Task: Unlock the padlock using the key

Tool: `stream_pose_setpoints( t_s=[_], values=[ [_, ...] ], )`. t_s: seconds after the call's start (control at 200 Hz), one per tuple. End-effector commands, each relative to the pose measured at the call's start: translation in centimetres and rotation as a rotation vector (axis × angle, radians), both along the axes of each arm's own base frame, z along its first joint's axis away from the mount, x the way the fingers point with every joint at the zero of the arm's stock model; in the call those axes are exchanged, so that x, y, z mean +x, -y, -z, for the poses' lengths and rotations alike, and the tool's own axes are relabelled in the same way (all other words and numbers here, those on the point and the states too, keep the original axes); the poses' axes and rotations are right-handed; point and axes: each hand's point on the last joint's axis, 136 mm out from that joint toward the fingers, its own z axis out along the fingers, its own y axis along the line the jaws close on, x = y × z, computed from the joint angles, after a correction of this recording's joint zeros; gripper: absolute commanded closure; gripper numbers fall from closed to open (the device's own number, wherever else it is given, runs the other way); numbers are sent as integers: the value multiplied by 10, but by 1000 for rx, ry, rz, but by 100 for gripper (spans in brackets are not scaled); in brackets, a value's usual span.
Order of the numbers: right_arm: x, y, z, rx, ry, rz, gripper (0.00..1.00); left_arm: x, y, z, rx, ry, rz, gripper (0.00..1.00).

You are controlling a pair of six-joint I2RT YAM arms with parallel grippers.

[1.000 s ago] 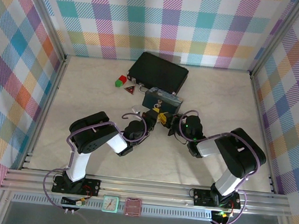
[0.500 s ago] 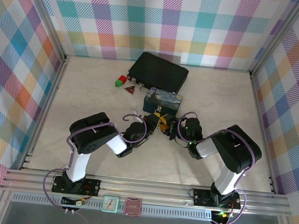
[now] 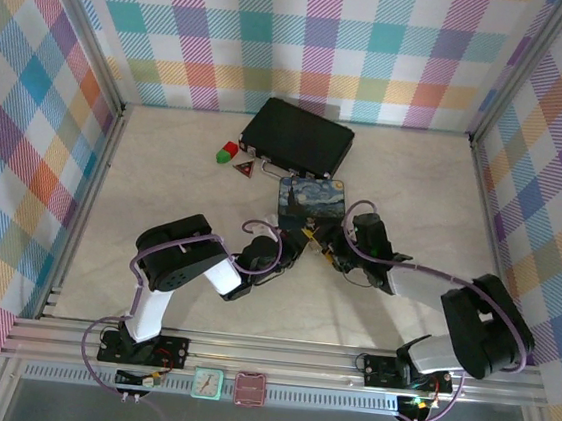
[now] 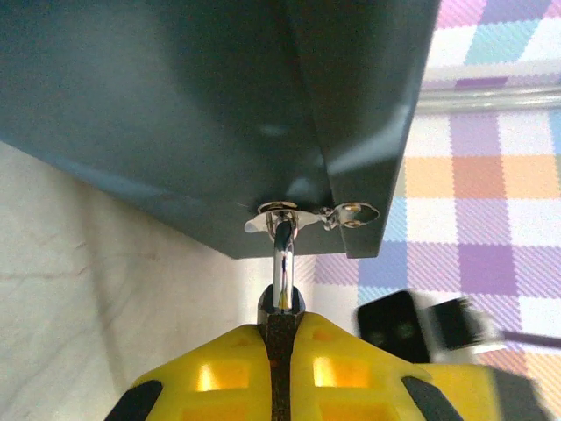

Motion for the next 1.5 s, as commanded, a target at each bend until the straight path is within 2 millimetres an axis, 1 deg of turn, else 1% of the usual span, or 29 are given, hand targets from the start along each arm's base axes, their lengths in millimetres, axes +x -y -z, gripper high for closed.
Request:
stream_pose_setpoints(
  t_s=[0.0, 0.095, 0.21, 0.255, 0.34, 0.435, 0.46, 0.51, 0.61, 0.74, 0.885, 0.985, 1.06, 1.16, 1.23, 1.32, 1.4, 1.495],
  values=[
    [-12, 25, 10, -230, 9, -71, 39, -16, 10, 7, 13, -29, 79, 100],
    [-13, 34, 6, -282, 35, -72, 38, -23, 8, 18, 47, -72, 100, 100],
    [-15, 42, -1, -333, 80, -85, 38, -28, -1, 26, 67, -104, 85, 100],
    [-17, 44, -4, -346, 98, -96, 38, -28, -6, 27, 72, -106, 74, 90],
    [-17, 44, -15, -367, 146, -132, 38, -29, -11, 23, 82, -100, 63, 69],
    [-17, 40, -27, -409, 210, -188, 38, -30, -18, 19, 101, -85, 53, 54],
    [-17, 38, -29, -420, 224, -204, 37, -29, -21, 18, 108, -79, 49, 49],
    [-16, 34, -34, -440, 259, -239, 37, -30, -25, 18, 131, -81, 46, 44],
    [-17, 24, -38, -465, 300, -307, 35, -31, -35, 14, 175, -70, 40, 43],
    [-25, 1, -39, -462, 335, -421, 33, -33, -51, 9, 263, -55, 25, 39],
    [-32, -19, -30, -514, 332, -541, 33, -32, -80, 8, 325, -71, -32, 30],
    [-28, -27, -17, -604, 314, -593, 36, -25, -93, 15, 398, -121, -18, 27],
    [-22, -31, -10, -664, 298, -608, 39, -17, -98, 15, 443, -134, 10, 26],
    [-14, -31, -1, -752, 274, -579, 41, -5, -102, 6, 424, -112, 7, 27],
    [-9, -30, 4, -822, 254, -554, 42, 3, -109, -3, 417, -93, -17, 27],
    [-4, -30, 11, -890, 221, -534, 42, 7, -121, -6, 440, -87, -45, 26],
    [0, -25, 20, -964, 176, -504, 42, 11, -132, -7, 447, -88, -71, 26],
    [5, -24, 29, -1010, 148, -490, 44, 14, -135, -12, 438, -68, -72, 26]
  ],
)
